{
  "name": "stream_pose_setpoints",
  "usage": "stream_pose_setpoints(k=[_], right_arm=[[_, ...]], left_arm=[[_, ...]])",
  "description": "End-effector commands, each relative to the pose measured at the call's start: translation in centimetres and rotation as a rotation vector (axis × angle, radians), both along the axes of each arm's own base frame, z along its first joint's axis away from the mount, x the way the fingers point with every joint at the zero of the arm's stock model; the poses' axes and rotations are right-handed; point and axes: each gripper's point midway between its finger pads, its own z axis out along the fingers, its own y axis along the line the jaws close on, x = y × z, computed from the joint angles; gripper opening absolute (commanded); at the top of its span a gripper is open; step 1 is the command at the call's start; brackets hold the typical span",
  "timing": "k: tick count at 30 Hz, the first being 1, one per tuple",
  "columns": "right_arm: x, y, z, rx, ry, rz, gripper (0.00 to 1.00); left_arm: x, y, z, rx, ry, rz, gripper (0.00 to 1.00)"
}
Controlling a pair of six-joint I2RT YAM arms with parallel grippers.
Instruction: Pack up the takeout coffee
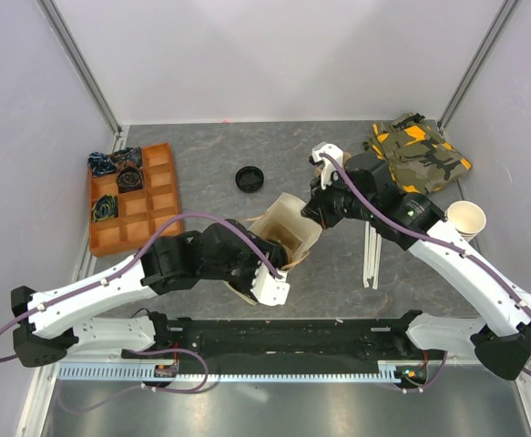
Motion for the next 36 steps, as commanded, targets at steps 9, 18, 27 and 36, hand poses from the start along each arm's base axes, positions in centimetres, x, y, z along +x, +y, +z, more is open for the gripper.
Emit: stream_pose_setpoints(k=[9, 18, 27, 36], right_arm=[[0.5, -0.8, 1.0, -0.002, -0.063, -0.032, 0.00], [0.7, -0.8, 1.2, 0.016, -0.088, -0.039, 0.00], [-0.1, -1.0, 1.2, 0.034, -0.084, -0.034, 0.00], [-1.4, -0.5, 0.5, 0.062, -0.025, -0.008, 0.00]], left_arm=[[1.9, -0.7, 7.1, -0.249, -0.004, 0.113, 0.20], [2.5, 0.3, 7.6, -0.308, 0.116, 0.261, 0.20], [4.6, 0.2, 6.8, -0.338, 0.272, 0.466, 0.19], [6.0, -0.5, 4.3, -0.275, 0.285, 0.540, 0.18]])
